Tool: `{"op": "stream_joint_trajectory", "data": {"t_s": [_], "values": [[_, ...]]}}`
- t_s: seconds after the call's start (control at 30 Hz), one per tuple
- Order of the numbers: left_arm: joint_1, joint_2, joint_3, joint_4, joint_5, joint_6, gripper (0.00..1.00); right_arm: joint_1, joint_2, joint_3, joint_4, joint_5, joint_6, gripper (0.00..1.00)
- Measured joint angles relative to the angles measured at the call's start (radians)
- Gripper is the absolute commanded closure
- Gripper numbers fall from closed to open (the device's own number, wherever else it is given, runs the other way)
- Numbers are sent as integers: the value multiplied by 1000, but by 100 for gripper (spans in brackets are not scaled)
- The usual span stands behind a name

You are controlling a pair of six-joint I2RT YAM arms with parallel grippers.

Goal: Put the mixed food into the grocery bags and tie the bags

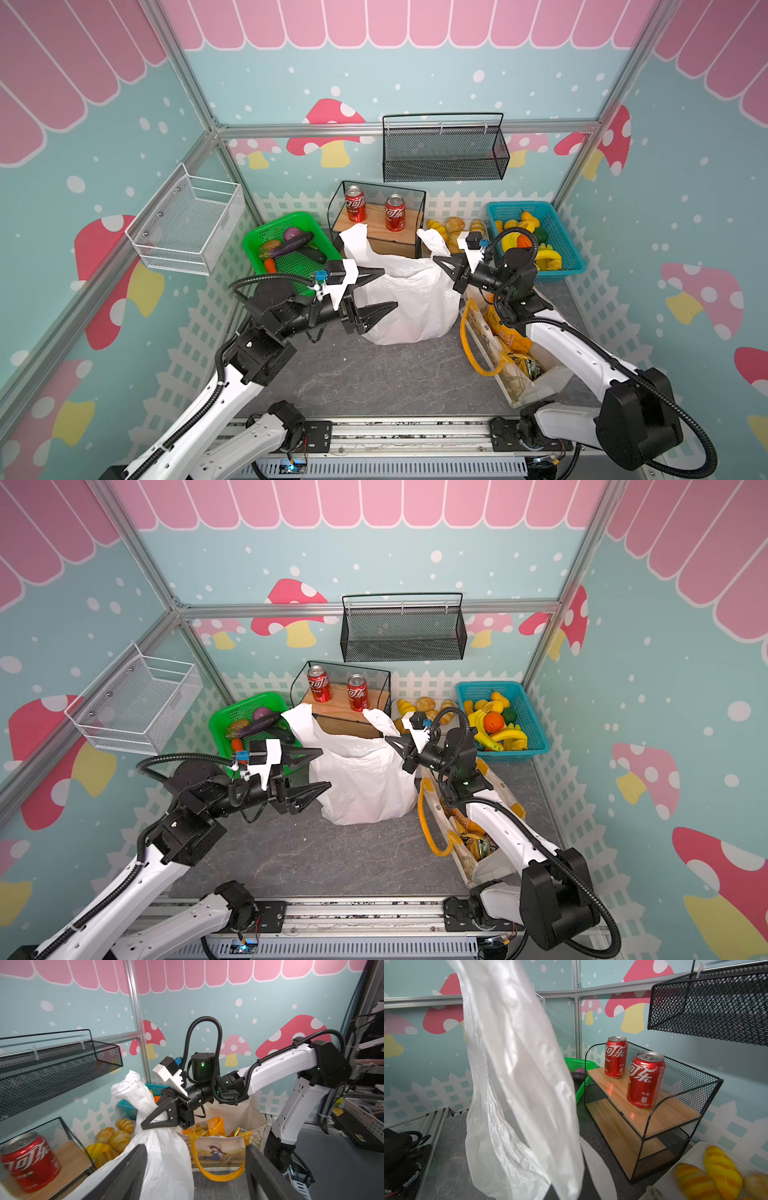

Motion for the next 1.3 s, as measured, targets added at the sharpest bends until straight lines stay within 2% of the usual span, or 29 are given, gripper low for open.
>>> {"op": "stream_joint_trajectory", "data": {"t_s": [0.07,0.17,0.3,0.5,0.7,0.9,1.13,1.2,1.3], "values": [[49,-41,-76,46,-21,-7,21,-3,8,0,0,-3,5,100],[169,-42,-168,121,-23,-31,21,-4,22,0,-7,-4,6,100],[320,31,-219,216,-1,-79,20,-4,26,0,-15,-5,5,100],[454,172,-220,405,114,-144,17,-5,26,1,-24,-5,4,100],[470,330,-193,498,249,-165,13,-5,31,16,-32,-5,3,100],[472,394,-152,571,362,-180,8,-5,36,19,-32,-4,3,100],[459,458,-100,622,414,-187,8,-5,47,29,-35,-3,3,100],[444,463,-96,621,412,-179,13,-5,47,31,-35,-3,3,100],[415,463,-94,613,400,-137,33,-5,47,32,-37,-3,3,100]]}}
